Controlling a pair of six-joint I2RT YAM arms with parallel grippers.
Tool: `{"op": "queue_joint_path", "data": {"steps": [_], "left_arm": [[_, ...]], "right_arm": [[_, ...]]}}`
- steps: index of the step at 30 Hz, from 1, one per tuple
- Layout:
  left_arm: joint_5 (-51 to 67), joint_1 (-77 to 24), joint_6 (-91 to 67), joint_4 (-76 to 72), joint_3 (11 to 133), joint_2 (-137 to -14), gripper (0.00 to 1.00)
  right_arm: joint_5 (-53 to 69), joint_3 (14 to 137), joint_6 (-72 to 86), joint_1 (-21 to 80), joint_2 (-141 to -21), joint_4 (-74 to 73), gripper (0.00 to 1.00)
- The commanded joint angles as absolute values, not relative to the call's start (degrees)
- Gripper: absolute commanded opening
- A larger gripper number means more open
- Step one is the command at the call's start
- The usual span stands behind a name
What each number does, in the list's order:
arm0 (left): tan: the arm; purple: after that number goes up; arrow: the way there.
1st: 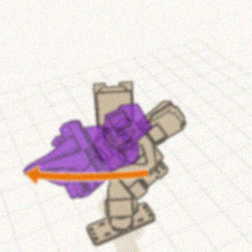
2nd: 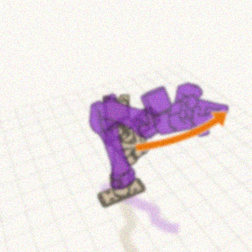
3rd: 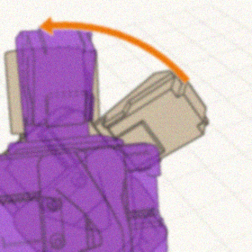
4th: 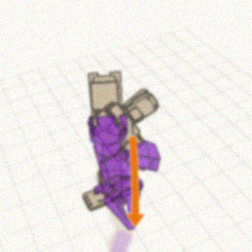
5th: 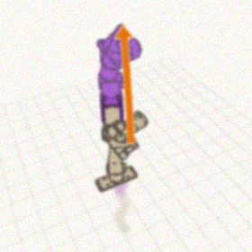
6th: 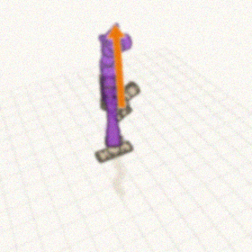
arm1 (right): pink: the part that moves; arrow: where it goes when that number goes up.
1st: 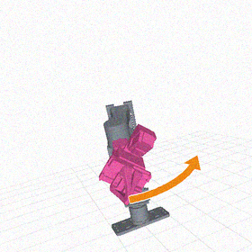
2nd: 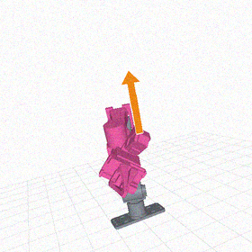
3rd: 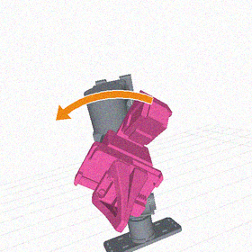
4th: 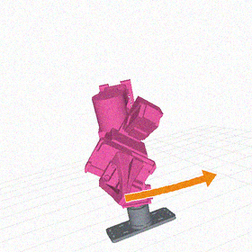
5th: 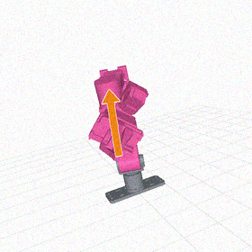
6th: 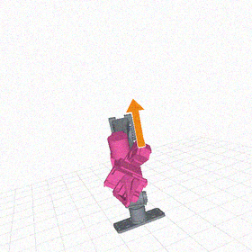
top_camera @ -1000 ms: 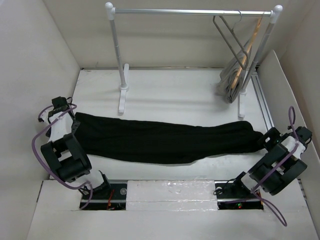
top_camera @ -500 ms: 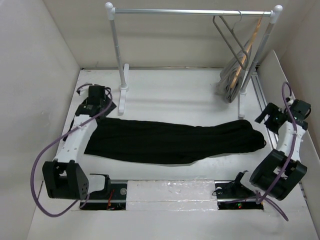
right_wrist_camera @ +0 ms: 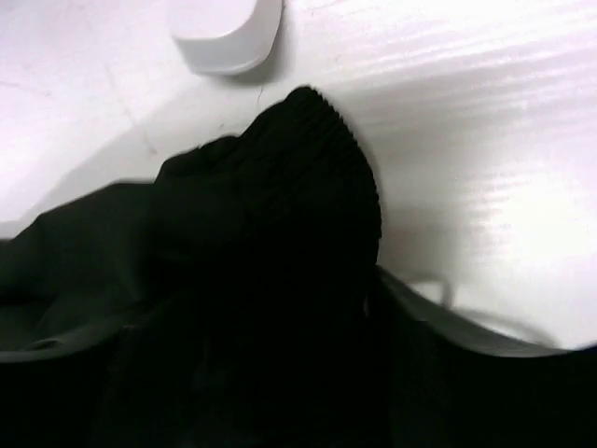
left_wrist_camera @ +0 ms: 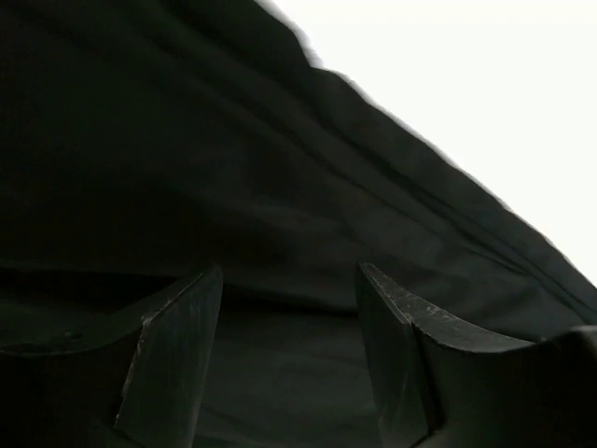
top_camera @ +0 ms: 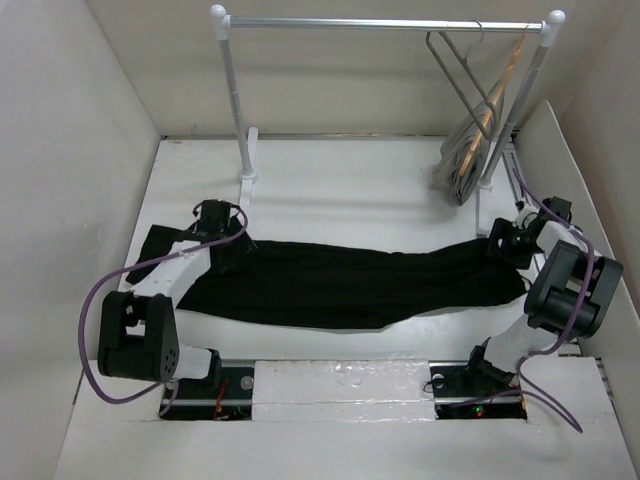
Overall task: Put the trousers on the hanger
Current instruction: Fold the trousers at the center of the board.
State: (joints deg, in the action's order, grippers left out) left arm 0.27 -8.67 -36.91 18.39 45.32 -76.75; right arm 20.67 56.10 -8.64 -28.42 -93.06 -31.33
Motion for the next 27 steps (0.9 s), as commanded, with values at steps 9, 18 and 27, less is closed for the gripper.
{"op": "queue_joint_path", "data": {"steps": [9,18,27], "left_arm": [[3.4,9.3,-36.1,17.3,41.1,-75.0,0.58],[9.0,4.1,-37.4,18.1,45.6,-67.3,0.60],[12.4,-13.3,-38.7,13.1,44.0,-64.2,0.60]], "right_arm": [[25.9,62.7,-7.4,-24.3,-97.7,-19.9,0.48],[11.1,65.7,-4.6,-26.2,-75.9,-36.3,1.00],[18.4,43.6,-2.2,-35.5,-65.3,-33.1,1.00]]}}
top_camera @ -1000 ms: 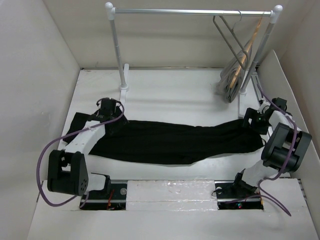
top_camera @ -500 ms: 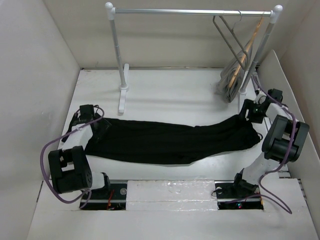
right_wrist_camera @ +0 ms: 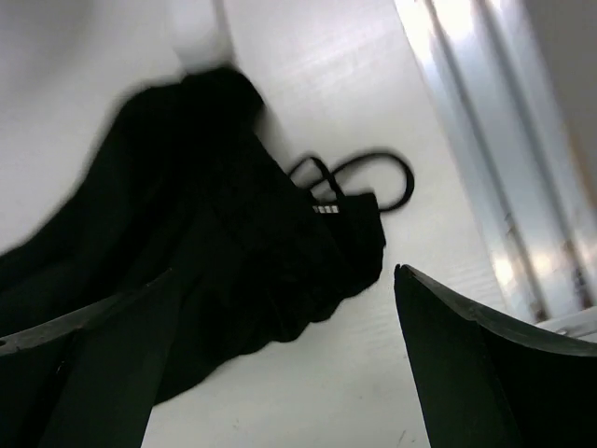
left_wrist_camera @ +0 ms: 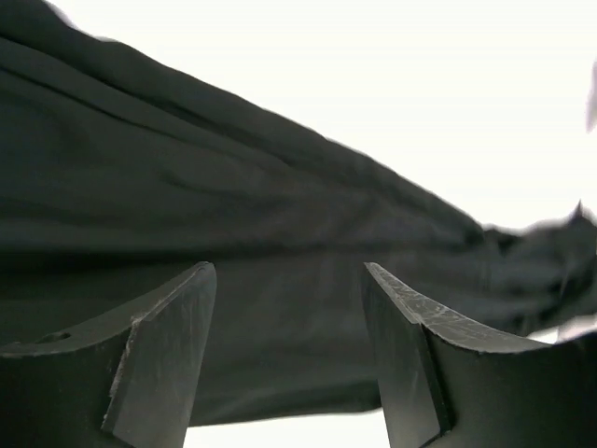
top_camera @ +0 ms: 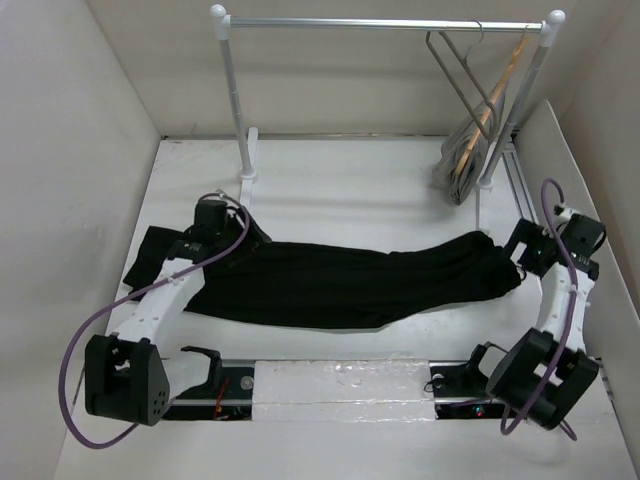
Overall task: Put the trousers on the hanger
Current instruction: Fold the trousers at the center of the board.
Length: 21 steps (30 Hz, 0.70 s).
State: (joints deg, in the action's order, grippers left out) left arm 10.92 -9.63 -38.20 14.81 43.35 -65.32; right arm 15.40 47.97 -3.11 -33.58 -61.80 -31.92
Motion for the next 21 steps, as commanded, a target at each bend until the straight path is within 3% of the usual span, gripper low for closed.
{"op": "queue_joint_path", "data": {"steps": [1,5,12,18,21], "left_arm": [[12.1,-14.3,-38.5,12.8,43.8,-64.2,0.60],[12.8,-16.4,-36.9,12.4,42.9,-64.6,0.60],[14.5,-17.0,-32.4,12.4,42.3,-65.2,0.60],[16.6,-17.0,-31.5,12.0,40.5,-69.3,0.58],[16.7,-17.0,-30.9,11.7,39.5,-67.8,0.58]], "right_arm": [[19.3,43.0,-1.8,-35.5,-66.6,-30.0,1.00],[26.7,43.5,-0.2,-32.8,-69.3,-24.1,1.00],[16.4,44.4,4.1,-27.1,-59.1,-28.3,1.00],[9.8,46.4,5.0,-21.0,-68.6,-33.0,1.00],[-2.5,48.7,8.2,-16.8,-65.8,-39.5,0.97]]}}
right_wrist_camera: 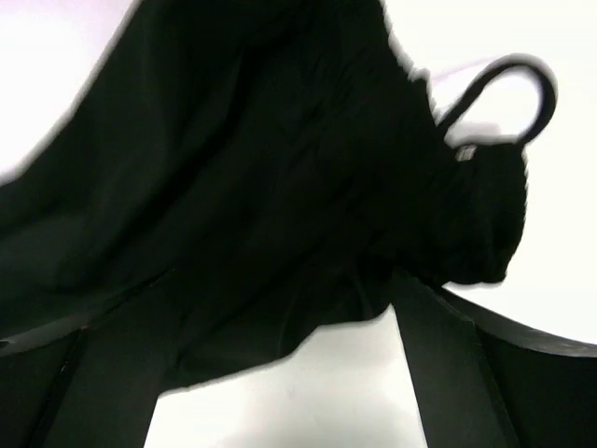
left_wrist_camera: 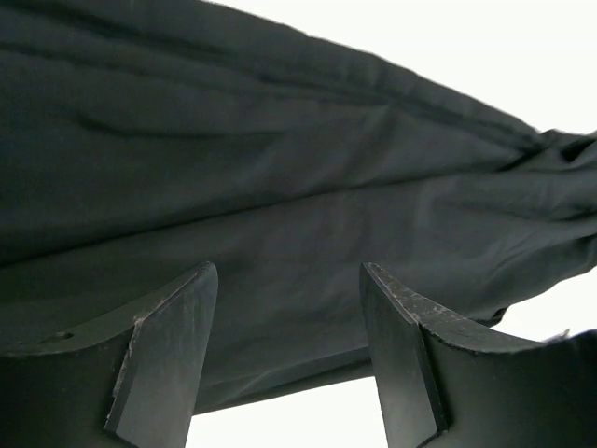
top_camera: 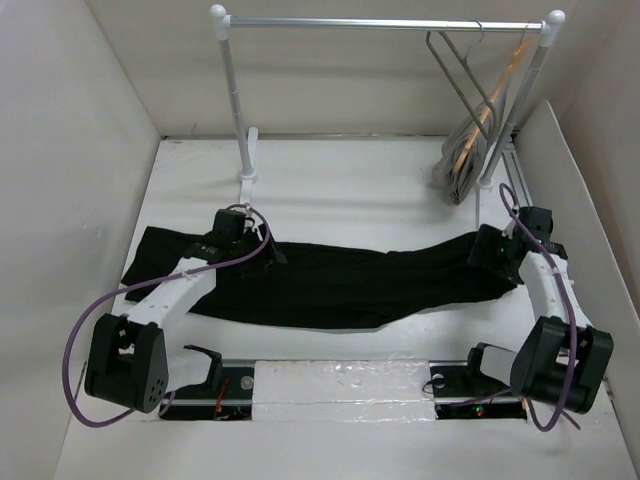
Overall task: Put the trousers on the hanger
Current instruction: Fold the trousers at the center of the board.
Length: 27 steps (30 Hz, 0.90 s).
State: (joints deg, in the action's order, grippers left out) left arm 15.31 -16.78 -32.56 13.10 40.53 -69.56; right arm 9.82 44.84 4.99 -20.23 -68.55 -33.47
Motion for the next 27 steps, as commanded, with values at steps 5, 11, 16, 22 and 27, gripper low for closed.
{"op": "queue_joint_path", "data": {"steps": [5,11,16,22,27], "left_arm": [[17.5,-18.1,-30.4,11.1,37.5,-66.8,0.58],[18.4,-18.7,-30.6,11.2,38.0,-66.5,0.58],[18.2,-18.7,-30.3,11.3,38.3,-66.5,0.58],[18.3,-18.7,-30.7,11.0,38.8,-67.4,0.57],[19.0,-18.7,-32.1,10.5,38.7,-69.2,0.57]], "right_arm": [[1.3,46.8,9.0,-15.6,-59.5,-36.7,0.74],[-2.5,47.8,10.3,-11.4,-69.2,-38.0,0.70],[-3.2,47.5,11.0,-11.4,-69.8,-37.2,0.60],[-3.5,46.5,8.1,-13.6,-70.1,-39.7,0.32],[-3.5,43.7,7.6,-14.2,-62.6,-47.4,0.01]]}}
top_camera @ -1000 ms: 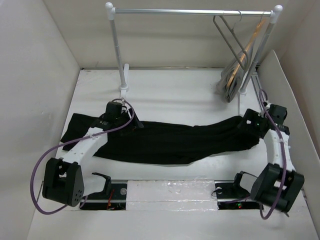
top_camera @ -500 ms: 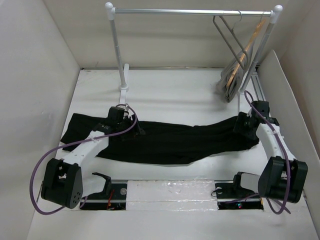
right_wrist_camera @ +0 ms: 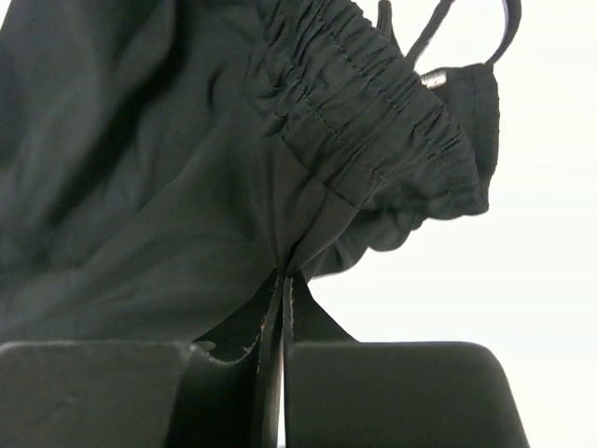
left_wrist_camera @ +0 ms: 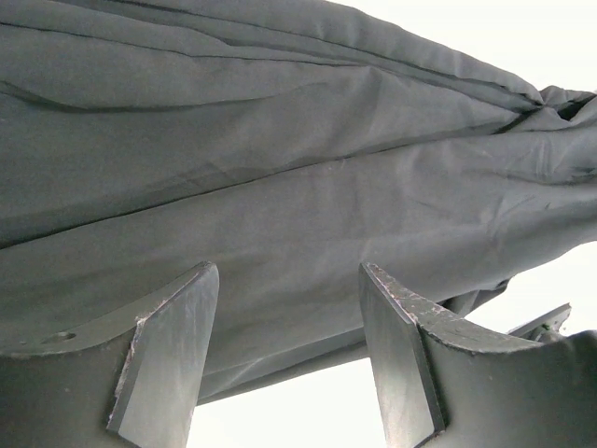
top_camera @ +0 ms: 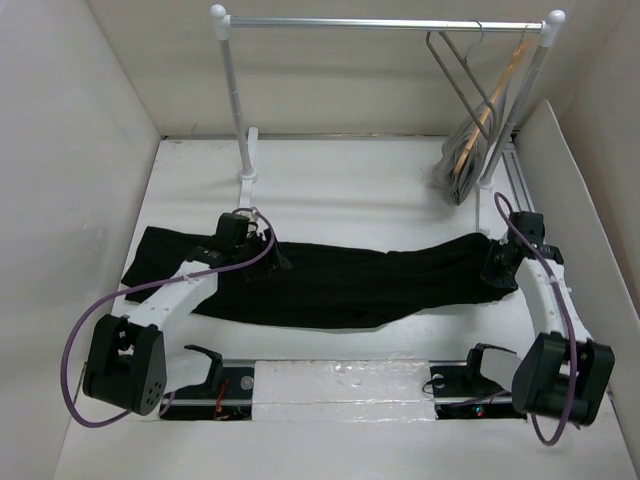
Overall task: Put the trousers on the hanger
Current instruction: Fold the trousers at the center of the board.
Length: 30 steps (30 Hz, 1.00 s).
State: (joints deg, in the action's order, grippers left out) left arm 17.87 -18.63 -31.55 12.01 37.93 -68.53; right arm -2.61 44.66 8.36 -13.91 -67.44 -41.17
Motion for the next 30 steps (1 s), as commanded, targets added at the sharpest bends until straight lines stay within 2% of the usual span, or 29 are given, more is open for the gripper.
{"op": "queue_joint_path", "data": {"steps": [1,5,9,10,11,13,14,15,16,17,18,20,21,24,26,30], "left_arm": [[19.6,-18.7,-32.3,10.3,38.7,-69.6,0.57],[20.3,-18.7,-33.0,9.5,38.9,-70.3,0.57],[20.3,-18.7,-33.6,9.4,39.6,-71.5,0.57],[20.1,-18.2,-33.7,9.4,39.6,-72.1,0.58],[20.2,-18.2,-33.7,9.1,39.5,-72.2,0.58],[21.3,-16.4,-34.0,8.2,38.2,-73.0,0.58],[22.1,-15.7,-34.0,7.5,37.8,-73.5,0.58],[22.5,-15.7,-34.0,7.5,37.5,-73.7,0.58],[22.3,-15.7,-33.6,7.6,37.5,-74.1,0.58],[22.2,-15.7,-33.5,7.4,37.4,-74.2,0.58],[22.4,-15.7,-33.5,7.3,37.3,-74.2,0.58],[23.0,-15.7,-32.8,7.3,37.9,-73.7,0.58],[22.8,-16.5,-32.1,7.5,38.6,-72.9,0.58],[21.6,-20.5,-30.4,9.2,41.8,-72.7,0.58],[20.0,-23.5,-29.9,11.3,45.5,-73.0,0.59],[16.6,-29.5,-31.2,11.3,47.8,-70.8,0.59]], "right_arm": [[-3.3,43.6,7.6,-14.8,-58.7,-49.1,0.00],[-1.8,45.3,9.3,-12.9,-49.8,-55.4,0.00],[-2.1,50.3,9.8,-12.9,-49.0,-66.9,0.00],[-2.0,51.7,8.5,-12.4,-49.3,-68.8,0.11],[-0.8,52.0,8.4,-11.7,-48.9,-70.2,0.15],[3.1,50.5,7.0,-10.0,-46.9,-71.9,0.36],[7.3,48.0,8.3,-8.6,-45.6,-71.3,0.41],[8.9,47.3,10.6,-7.7,-43.9,-72.7,0.42],[9.1,47.0,10.4,-7.7,-43.1,-72.7,0.52],[7.6,47.8,10.4,-7.7,-43.1,-72.7,0.52],[7.8,48.5,8.4,-7.7,-44.4,-72.4,0.65],[3.8,52.4,6.3,-8.4,-46.9,-72.2,0.80],[0.6,56.2,5.6,-8.4,-49.9,-70.8,0.91],[0.4,59.8,3.1,-11.5,-55.7,-67.1,1.00],[0.8,59.8,2.5,-13.4,-60.3,-66.3,1.00],[-7.0,55.6,13.8,-15.5,-55.0,-63.7,1.00]]}}
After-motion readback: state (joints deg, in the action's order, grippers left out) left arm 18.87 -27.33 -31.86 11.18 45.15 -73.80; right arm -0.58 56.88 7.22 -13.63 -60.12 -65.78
